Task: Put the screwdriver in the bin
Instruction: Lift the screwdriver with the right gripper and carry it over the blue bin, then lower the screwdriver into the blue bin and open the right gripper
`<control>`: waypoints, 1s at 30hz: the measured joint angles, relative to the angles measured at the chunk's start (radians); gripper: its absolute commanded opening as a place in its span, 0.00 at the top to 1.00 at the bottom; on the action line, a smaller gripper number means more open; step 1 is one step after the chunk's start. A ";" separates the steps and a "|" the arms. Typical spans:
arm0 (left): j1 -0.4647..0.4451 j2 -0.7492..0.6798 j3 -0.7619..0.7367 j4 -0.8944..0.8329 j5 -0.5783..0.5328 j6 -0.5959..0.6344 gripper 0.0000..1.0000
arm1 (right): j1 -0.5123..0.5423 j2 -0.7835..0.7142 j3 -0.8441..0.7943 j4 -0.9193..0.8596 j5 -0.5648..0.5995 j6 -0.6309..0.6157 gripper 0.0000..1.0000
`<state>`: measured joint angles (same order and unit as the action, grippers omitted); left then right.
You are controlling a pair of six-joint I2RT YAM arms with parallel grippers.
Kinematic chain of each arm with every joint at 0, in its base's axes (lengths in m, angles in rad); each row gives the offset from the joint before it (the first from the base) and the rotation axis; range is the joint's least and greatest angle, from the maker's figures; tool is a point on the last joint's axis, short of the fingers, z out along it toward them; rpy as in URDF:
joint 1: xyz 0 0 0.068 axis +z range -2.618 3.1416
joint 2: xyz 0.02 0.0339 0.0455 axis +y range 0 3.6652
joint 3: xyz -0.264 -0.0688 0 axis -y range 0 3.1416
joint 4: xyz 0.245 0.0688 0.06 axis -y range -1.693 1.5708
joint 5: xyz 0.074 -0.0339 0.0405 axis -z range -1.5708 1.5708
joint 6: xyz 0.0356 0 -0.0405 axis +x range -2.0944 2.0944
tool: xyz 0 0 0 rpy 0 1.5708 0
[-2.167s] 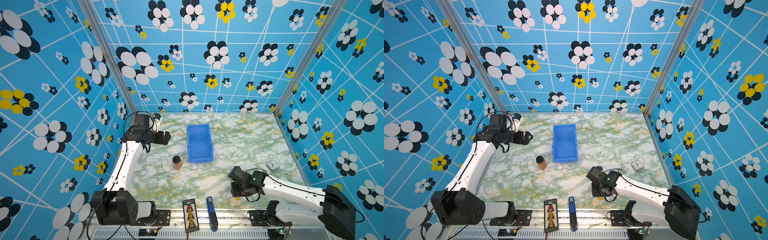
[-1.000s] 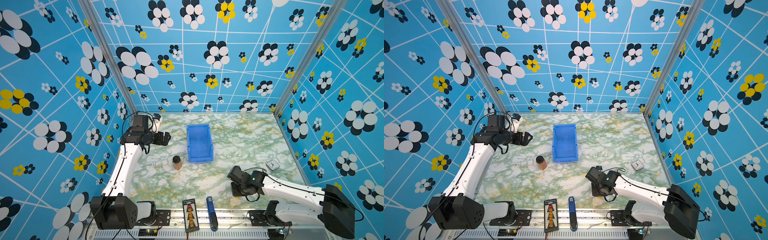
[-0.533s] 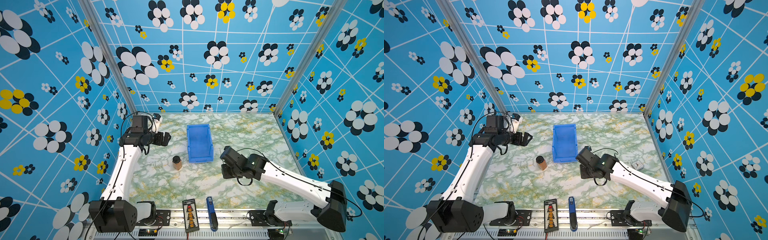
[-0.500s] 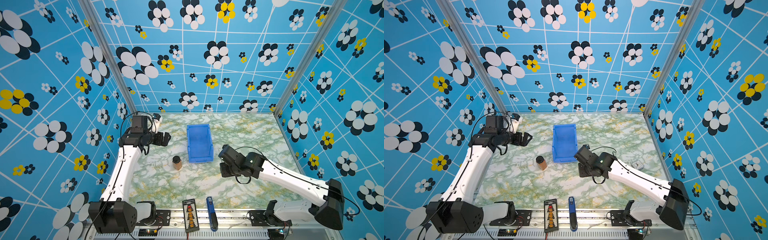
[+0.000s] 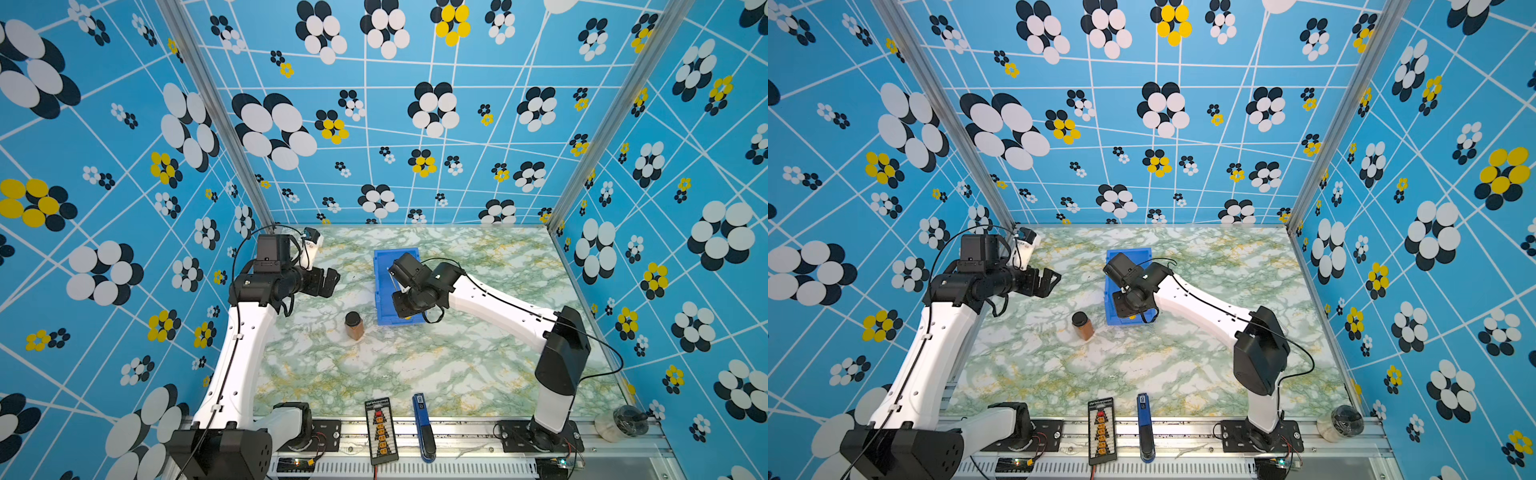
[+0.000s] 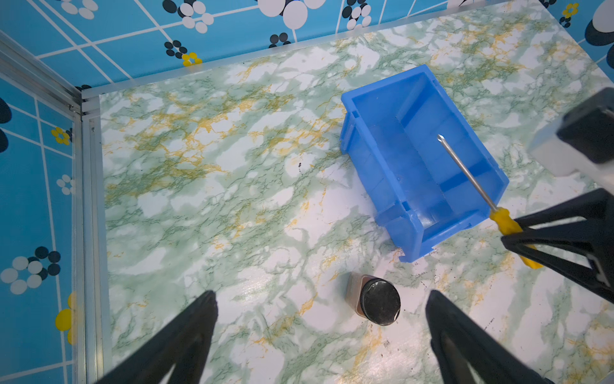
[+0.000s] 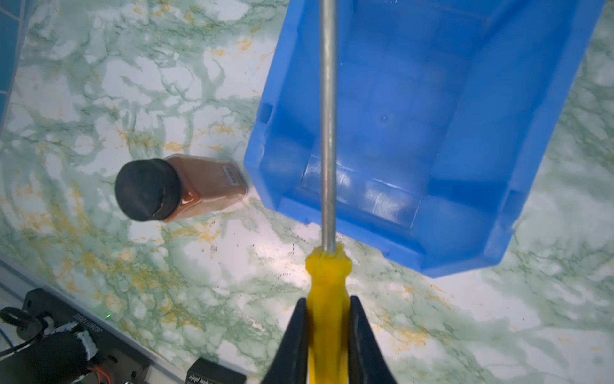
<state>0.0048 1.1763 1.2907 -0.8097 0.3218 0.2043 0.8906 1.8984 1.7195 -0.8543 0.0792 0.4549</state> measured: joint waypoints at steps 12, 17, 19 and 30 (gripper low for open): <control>0.000 -0.012 0.000 0.000 0.009 -0.002 0.01 | -0.062 0.202 0.173 -0.059 0.000 -0.085 0.91; -0.001 -0.012 0.000 0.000 0.018 -0.003 0.01 | -0.081 0.266 0.237 -0.073 0.001 -0.105 0.91; -0.001 -0.013 0.000 0.000 0.020 -0.005 0.01 | -0.087 0.304 0.269 -0.080 0.001 -0.112 0.91; 0.000 -0.014 0.000 0.000 0.024 -0.010 0.01 | -0.099 0.451 0.378 -0.108 0.000 -0.132 0.90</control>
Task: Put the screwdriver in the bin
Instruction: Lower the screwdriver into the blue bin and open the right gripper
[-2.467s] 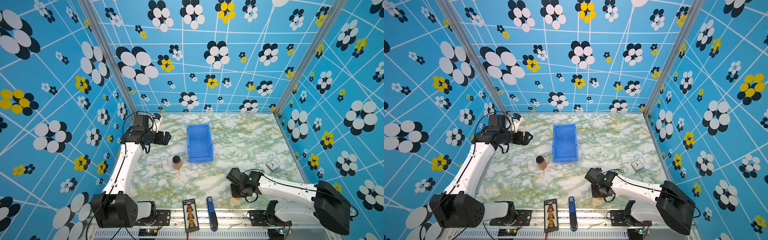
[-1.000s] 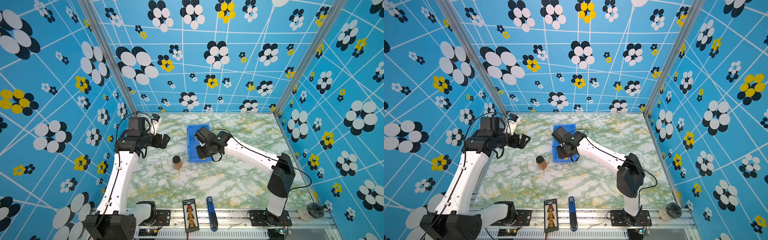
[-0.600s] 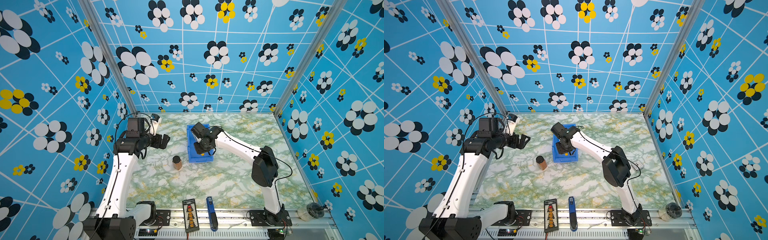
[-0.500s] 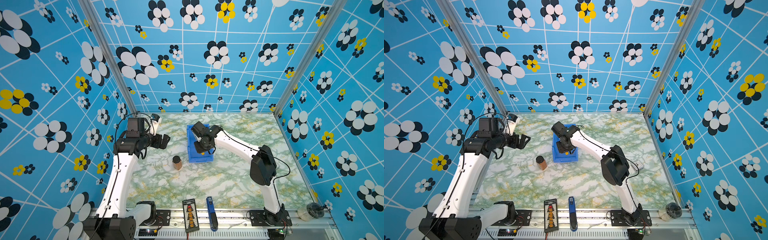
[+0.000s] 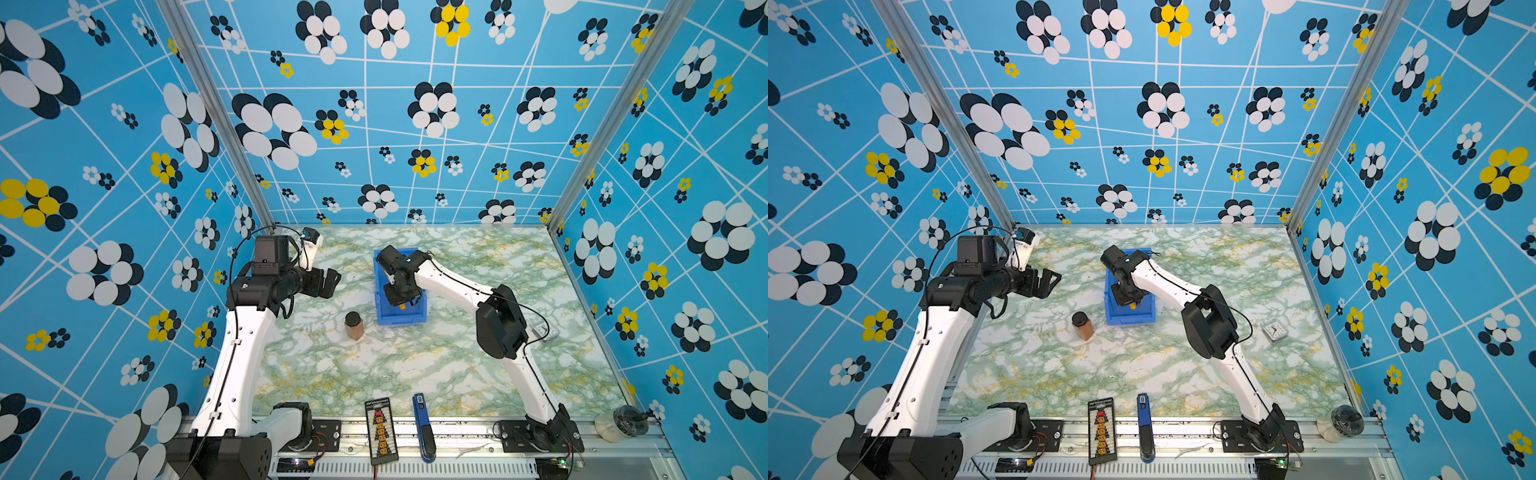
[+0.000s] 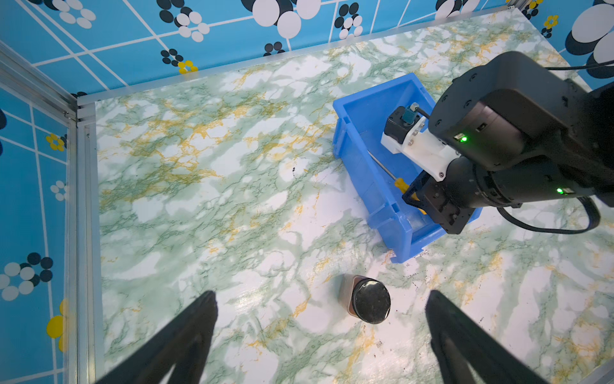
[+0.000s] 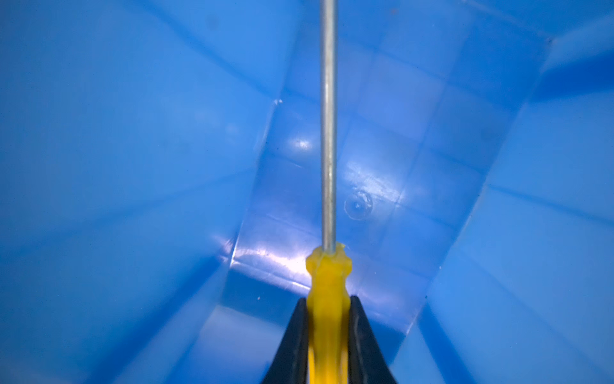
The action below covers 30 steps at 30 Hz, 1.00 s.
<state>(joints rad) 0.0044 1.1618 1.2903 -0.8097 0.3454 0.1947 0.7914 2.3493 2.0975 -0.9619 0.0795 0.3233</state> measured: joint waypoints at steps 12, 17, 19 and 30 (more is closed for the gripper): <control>0.000 0.000 0.000 -0.008 0.015 -0.005 0.01 | -0.012 0.049 0.019 -0.001 -0.004 -0.015 0.85; 0.000 0.000 0.000 -0.008 0.026 -0.011 0.01 | -0.013 0.060 0.019 -0.001 -0.005 -0.021 0.77; 0.000 0.000 0.000 -0.008 0.029 -0.011 0.01 | -0.013 0.060 0.019 -0.001 -0.004 -0.024 0.74; 0.000 0.000 0.000 -0.010 0.031 -0.011 0.01 | -0.013 0.059 0.019 -0.003 0.000 -0.050 0.64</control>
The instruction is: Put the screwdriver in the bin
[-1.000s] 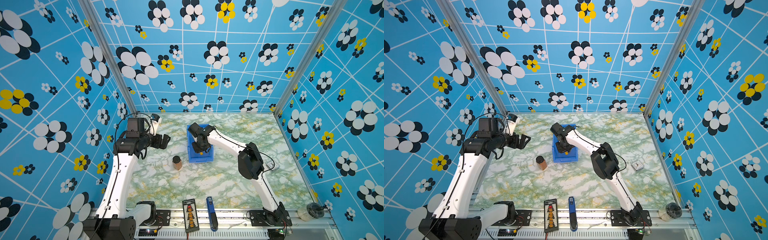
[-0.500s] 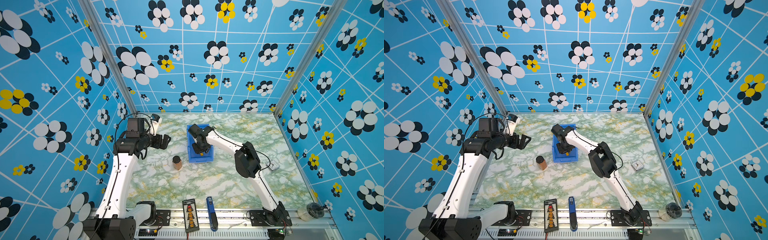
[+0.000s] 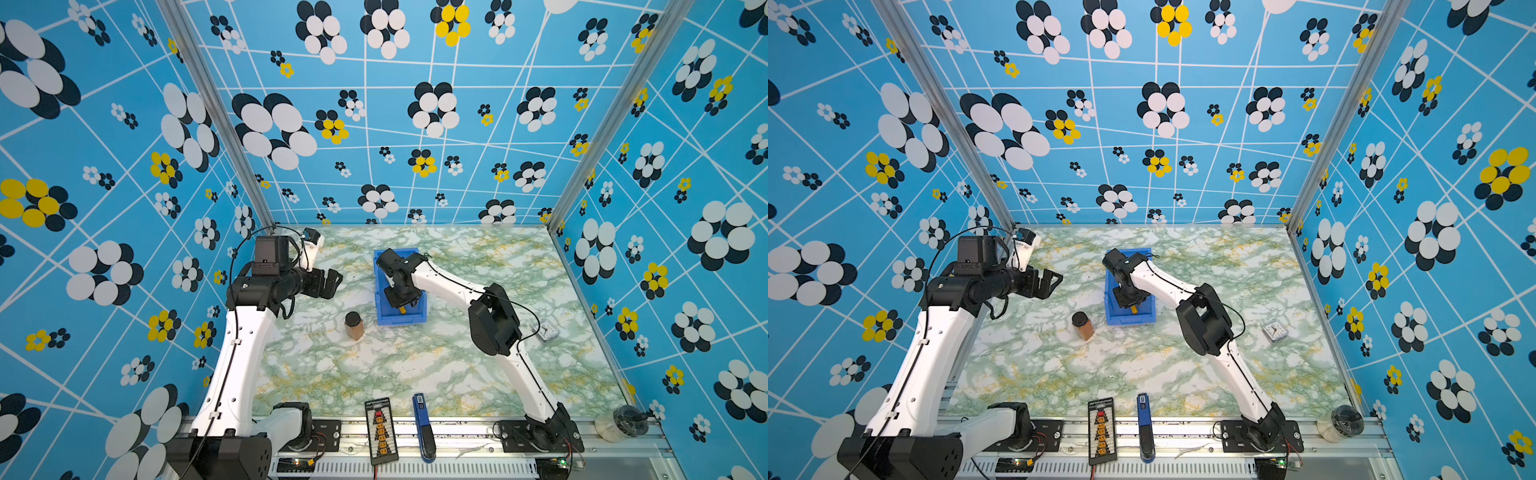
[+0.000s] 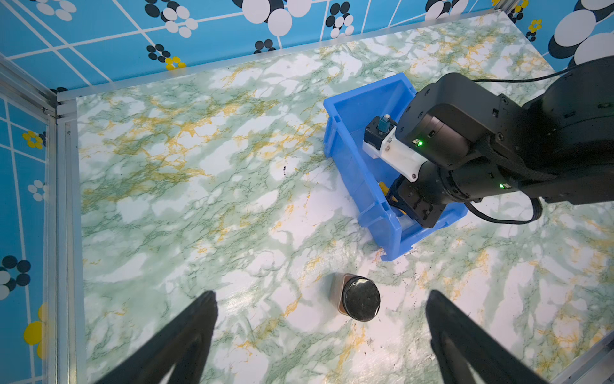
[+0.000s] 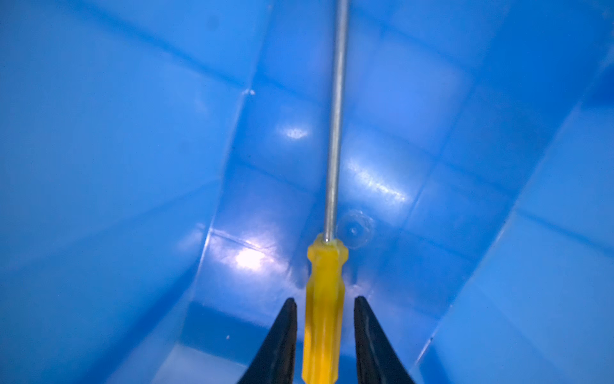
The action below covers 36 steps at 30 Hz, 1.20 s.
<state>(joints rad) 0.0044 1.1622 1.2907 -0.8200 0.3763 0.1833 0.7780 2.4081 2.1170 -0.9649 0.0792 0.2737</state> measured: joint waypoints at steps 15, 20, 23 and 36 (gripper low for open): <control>0.000 0.032 0.027 0.003 -0.008 -0.028 0.01 | 0.000 -0.214 0.048 -0.060 0.077 -0.027 0.50; 0.000 0.056 0.028 0.036 -0.057 -0.064 0.01 | -0.001 -0.373 0.015 -0.035 0.118 -0.036 0.34; 0.003 0.061 0.018 0.074 -0.100 -0.093 0.01 | -0.011 -0.523 -0.119 0.036 0.154 -0.044 0.25; 0.238 0.055 -0.409 0.536 -0.148 -0.311 0.01 | -0.343 -0.974 -0.864 0.489 0.186 0.006 0.01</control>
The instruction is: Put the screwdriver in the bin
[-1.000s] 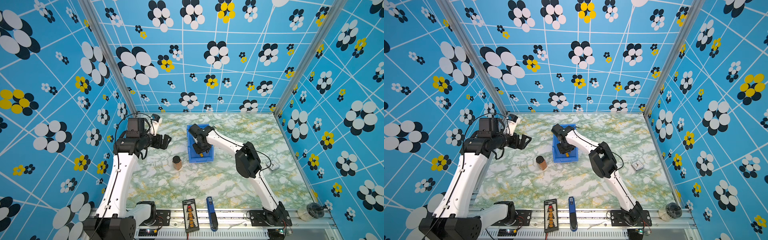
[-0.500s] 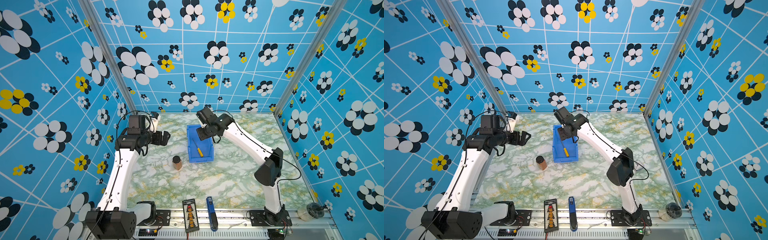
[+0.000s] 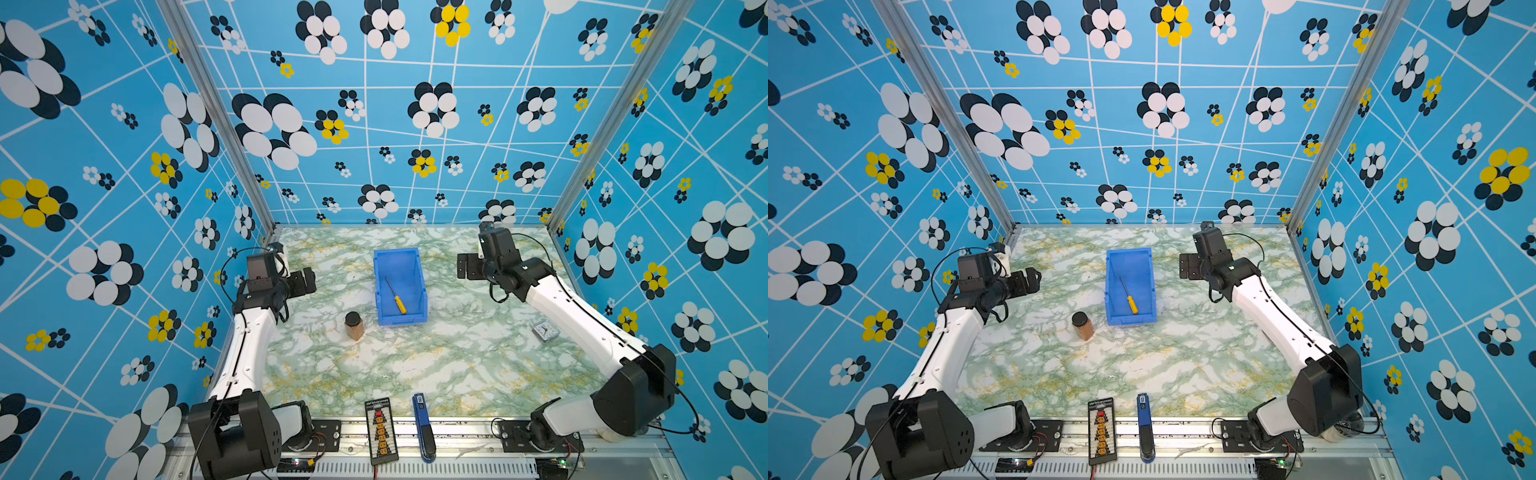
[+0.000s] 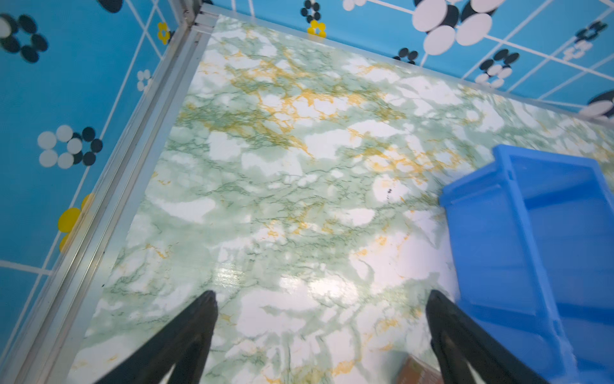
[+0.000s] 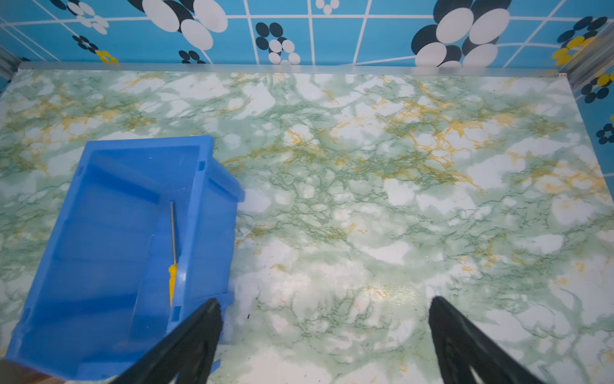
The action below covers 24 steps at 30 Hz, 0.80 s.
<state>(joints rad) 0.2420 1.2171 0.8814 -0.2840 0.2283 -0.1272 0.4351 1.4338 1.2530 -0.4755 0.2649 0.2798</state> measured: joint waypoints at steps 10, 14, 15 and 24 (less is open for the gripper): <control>-0.025 0.038 -0.430 0.614 -0.008 -0.060 0.01 | -0.088 -0.132 -0.447 0.475 0.189 -0.112 0.01; -0.050 0.079 -0.509 0.809 -0.004 -0.032 0.01 | -0.135 -0.144 -0.618 0.652 0.251 -0.168 0.01; -0.054 0.088 -0.523 0.851 -0.004 -0.027 0.01 | -0.150 -0.145 -0.645 0.694 0.256 -0.177 0.01; -0.063 0.179 -0.567 1.155 -0.009 -0.023 0.01 | -0.242 -0.048 -0.835 1.088 0.258 -0.266 0.01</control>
<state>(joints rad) 0.1787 1.3956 0.3145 0.8715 0.2192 -0.1501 0.1928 1.3861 0.4175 0.6128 0.5232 0.0135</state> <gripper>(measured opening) 0.992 0.991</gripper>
